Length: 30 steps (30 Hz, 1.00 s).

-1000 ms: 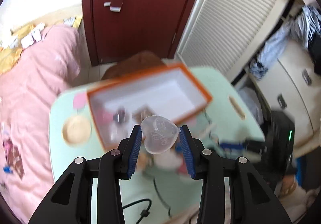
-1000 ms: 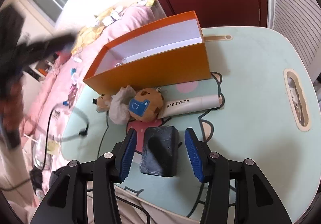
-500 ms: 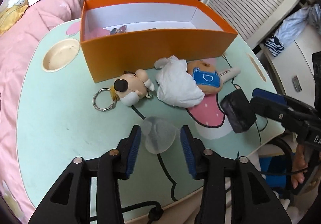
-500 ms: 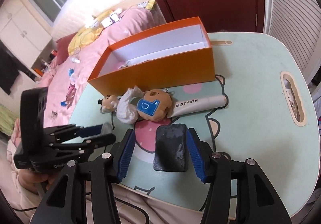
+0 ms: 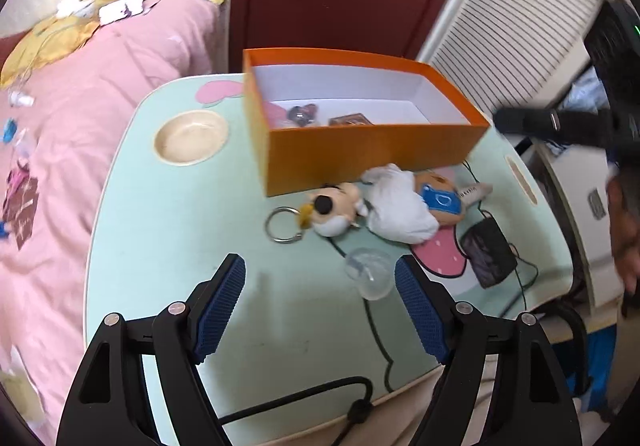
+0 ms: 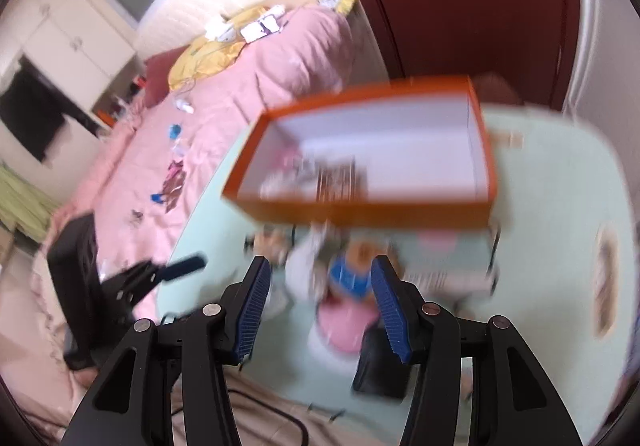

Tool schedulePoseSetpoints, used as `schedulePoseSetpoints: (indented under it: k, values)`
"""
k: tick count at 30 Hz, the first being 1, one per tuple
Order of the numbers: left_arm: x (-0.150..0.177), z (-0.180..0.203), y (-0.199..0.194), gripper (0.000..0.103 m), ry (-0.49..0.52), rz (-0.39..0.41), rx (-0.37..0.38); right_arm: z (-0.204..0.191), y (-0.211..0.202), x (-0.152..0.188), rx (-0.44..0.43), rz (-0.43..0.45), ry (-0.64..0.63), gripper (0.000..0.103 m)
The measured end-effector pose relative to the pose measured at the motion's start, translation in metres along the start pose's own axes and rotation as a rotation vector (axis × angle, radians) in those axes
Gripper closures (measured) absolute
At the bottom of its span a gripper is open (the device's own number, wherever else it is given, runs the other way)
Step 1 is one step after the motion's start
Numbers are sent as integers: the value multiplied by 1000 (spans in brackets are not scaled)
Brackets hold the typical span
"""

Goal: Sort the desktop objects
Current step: 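Lower the clear heart crystal onto the table and open the left gripper, then reach into the box and grasp the brown card box with the right gripper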

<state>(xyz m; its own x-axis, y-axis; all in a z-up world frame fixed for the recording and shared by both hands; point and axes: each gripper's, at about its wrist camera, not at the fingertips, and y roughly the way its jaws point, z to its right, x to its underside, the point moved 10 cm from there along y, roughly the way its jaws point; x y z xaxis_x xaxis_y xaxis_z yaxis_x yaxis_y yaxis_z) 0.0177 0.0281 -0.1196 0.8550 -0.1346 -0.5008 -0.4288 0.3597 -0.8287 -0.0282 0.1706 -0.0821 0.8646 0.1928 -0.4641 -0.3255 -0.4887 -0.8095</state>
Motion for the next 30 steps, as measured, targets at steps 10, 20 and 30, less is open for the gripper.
schedulePoseSetpoints:
  k: [10,20,30]
  values:
    - [2,-23,-2,25,-93,15,17,5,107,-51,78,-393,1,44]
    - [5,-41,0,25,-172,13,32,12,166,-36,213,-603,-108,59]
    - [-1,-39,-4,25,-168,19,31,3,142,-48,158,-459,-108,63]
